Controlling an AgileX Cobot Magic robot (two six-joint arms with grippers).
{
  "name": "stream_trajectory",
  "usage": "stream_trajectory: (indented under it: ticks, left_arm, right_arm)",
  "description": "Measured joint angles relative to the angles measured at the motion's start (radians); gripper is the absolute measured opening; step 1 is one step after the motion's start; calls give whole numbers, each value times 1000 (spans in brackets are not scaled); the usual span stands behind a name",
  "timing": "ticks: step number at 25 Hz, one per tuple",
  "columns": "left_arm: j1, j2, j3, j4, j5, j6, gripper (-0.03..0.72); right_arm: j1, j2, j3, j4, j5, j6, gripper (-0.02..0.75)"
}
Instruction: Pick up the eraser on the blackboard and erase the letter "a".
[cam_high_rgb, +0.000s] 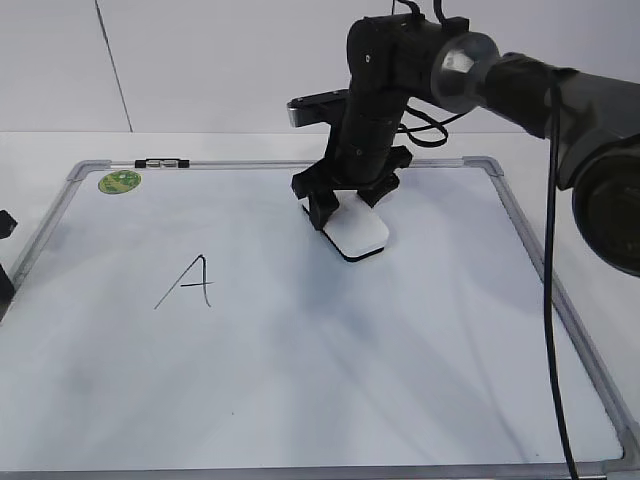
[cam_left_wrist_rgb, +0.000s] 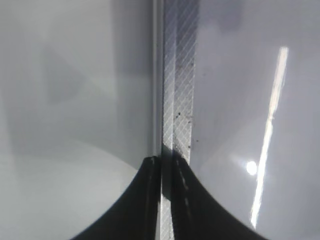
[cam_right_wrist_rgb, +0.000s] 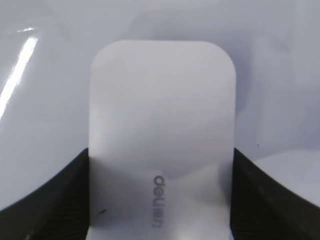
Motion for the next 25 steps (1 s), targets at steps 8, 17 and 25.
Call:
stream_trajectory:
  ticks: [8, 17, 25]
  left_arm:
    - [0, 0, 0, 0, 0, 0, 17]
    - [0, 0, 0, 0, 0, 0, 17]
    - [0, 0, 0, 0, 0, 0, 17]
  right_arm:
    - [117, 0, 1, 8, 2, -35, 547]
    - [187, -13, 4, 17, 6, -44, 547]
    - [195, -188, 33, 9, 35, -44, 547]
